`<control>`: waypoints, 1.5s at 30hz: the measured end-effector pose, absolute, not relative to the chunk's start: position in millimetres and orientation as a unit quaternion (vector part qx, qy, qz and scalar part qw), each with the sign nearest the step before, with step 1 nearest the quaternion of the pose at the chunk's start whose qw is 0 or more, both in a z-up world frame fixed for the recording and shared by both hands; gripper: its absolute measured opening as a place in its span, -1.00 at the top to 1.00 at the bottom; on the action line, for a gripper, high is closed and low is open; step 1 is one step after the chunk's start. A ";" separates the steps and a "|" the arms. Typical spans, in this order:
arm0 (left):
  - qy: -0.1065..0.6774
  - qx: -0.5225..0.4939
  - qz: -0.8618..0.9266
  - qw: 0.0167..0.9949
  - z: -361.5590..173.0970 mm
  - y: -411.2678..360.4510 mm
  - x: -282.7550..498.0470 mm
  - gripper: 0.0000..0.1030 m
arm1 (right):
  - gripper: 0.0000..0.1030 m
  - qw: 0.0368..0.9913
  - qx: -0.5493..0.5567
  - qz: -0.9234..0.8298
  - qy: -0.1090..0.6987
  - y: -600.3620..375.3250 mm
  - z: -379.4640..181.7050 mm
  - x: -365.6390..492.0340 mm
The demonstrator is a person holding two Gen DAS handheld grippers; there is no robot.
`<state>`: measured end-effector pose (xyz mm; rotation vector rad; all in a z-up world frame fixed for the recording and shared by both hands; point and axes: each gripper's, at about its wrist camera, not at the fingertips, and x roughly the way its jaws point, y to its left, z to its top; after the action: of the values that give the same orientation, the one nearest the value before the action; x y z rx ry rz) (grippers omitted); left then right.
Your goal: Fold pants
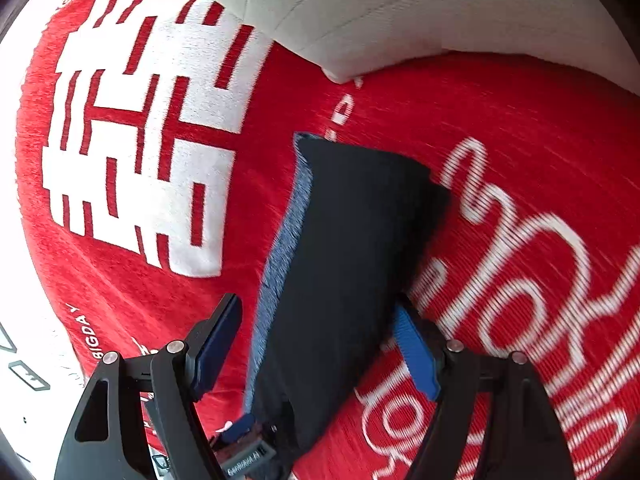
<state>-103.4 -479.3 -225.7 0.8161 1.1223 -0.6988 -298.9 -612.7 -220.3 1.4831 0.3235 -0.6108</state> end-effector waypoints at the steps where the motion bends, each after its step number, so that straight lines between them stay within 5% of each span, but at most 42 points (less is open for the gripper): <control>1: 0.507 0.367 -0.315 0.714 -225.4 -479.5 -104.2 -1.00 | -0.53 0.687 0.660 -0.270 0.141 -614.0 -220.5 -296.5; 24: 0.512 0.341 -0.295 0.731 -196.5 -489.2 -103.4 -1.00 | -0.50 0.683 0.661 -0.282 0.132 -627.4 -222.2 -276.1; 25: 0.512 0.334 -0.296 0.734 -193.7 -490.5 -104.4 -1.00 | -0.45 0.683 0.663 -0.275 0.137 -629.9 -222.0 -272.4; 26: 0.513 0.330 -0.297 0.735 -193.0 -491.6 -105.5 -1.00 | -0.14 0.677 0.671 -0.266 0.143 -632.7 -223.5 -270.6; 27: 0.513 0.328 -0.299 0.735 -193.9 -493.9 -108.4 -1.00 | 0.50 0.671 0.678 -0.261 0.151 -634.2 -225.1 -269.9; 28: 0.514 0.330 -0.301 0.733 -197.1 -496.5 -112.3 -1.00 | 0.74 0.664 0.682 -0.258 0.163 -635.5 -227.5 -270.4; 45: 0.496 0.284 -0.348 0.743 -226.4 -478.4 -124.6 -1.00 | 0.74 0.800 0.478 -0.207 0.298 -576.0 -113.3 -179.4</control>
<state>-124.6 -478.4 -226.4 0.6219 1.0858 -0.7619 -179.4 -576.0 -113.3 1.0245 0.6394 -0.4430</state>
